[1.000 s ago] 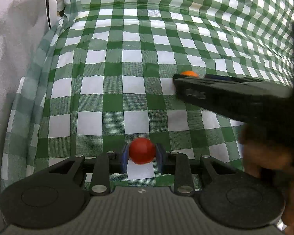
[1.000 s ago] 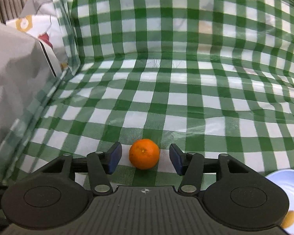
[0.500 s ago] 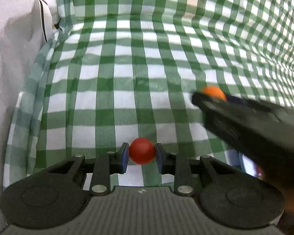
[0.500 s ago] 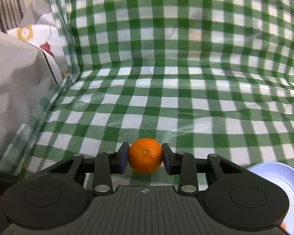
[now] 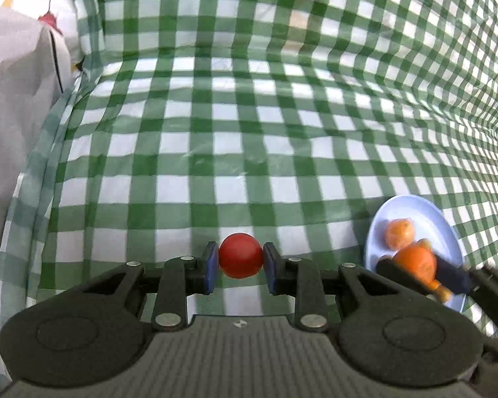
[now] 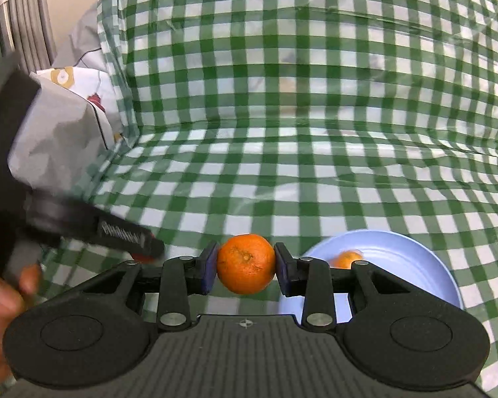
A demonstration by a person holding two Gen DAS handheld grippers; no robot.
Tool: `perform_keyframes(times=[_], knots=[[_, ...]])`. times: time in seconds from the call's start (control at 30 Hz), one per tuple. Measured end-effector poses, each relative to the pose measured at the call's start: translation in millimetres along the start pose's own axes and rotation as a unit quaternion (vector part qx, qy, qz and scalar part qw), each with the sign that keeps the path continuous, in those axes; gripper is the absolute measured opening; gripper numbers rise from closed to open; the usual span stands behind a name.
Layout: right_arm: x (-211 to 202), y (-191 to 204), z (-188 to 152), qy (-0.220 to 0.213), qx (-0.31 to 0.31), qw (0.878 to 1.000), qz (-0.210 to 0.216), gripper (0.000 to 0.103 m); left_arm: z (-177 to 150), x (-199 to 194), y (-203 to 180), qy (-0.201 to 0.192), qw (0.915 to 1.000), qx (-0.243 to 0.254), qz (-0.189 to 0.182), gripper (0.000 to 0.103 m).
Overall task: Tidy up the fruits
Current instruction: 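Carry the tomato and tangerine with both tools over the blue plate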
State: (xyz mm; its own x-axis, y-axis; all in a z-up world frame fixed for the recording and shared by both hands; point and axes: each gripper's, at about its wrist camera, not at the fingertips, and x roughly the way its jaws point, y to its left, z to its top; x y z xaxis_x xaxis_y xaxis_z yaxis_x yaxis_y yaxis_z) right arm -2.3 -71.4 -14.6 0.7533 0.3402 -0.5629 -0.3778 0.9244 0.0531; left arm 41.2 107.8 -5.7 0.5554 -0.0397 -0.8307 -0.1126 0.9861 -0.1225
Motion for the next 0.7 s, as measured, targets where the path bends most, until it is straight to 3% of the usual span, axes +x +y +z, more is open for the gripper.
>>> perform_keyframes(times=[0.2,0.47,0.7], knots=[[-13.9,-22.9,-13.0,-0.001,0.015,1.000,-0.010,0.037,2.3,-2.1,-36.3,-0.026,0.9996,0.000,0.009,0.031],[-69.7,-51.9,7.0,-0.057,0.035,0.997,-0.030,0.037,0.3,-5.5,-70.6,-0.051,0.9986,0.011,0.012,0.031],[-53.5,-71.7,3.4,-0.045,0.049,0.997,-0.026,0.037,2.2,-0.5,-72.5,-0.054,0.9980,0.014,0.028,0.031]])
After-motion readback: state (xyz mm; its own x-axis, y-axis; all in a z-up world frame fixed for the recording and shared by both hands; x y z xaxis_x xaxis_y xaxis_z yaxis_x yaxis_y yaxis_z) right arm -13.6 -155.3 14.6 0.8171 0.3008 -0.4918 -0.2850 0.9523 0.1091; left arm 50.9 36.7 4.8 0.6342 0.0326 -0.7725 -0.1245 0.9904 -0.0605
